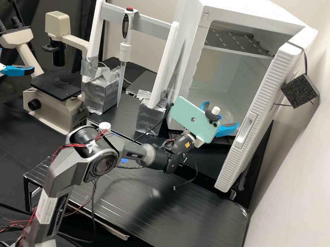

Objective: Move the petri dish to the incubator

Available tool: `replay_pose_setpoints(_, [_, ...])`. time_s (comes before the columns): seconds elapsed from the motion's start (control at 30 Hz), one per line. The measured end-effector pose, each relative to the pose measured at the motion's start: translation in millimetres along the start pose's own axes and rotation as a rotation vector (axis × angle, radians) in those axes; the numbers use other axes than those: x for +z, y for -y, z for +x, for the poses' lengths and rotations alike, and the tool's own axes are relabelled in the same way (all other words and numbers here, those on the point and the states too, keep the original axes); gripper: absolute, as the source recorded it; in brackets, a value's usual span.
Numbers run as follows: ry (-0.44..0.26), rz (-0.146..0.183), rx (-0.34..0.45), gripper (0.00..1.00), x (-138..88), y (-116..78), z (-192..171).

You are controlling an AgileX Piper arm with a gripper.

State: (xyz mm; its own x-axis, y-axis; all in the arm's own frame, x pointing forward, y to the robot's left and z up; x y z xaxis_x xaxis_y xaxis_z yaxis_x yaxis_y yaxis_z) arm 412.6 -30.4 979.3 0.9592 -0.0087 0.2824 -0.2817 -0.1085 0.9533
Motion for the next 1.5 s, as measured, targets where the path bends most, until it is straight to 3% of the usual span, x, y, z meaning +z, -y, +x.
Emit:
replay_pose_setpoints(0.17, [-0.052,-0.012,-0.069,0.0,-5,10.9,21])
replay_pose_setpoints(0.5, [0.011,-0.06,-0.169,0.0,8,39.5,55])
replay_pose_setpoints(0.6, [0.035,-0.061,-0.179,0.0,14,44.1,59])
replay_pose_setpoints(1.07, [0.02,-0.066,-0.191,0.0,16,48.0,64])
replay_pose_setpoints(1.1, [0.02,-0.066,-0.193,1.0,16,48.1,64])
replay_pose_setpoints(1.5, [0.024,-0.068,-0.217,1.0,16,55.8,60])
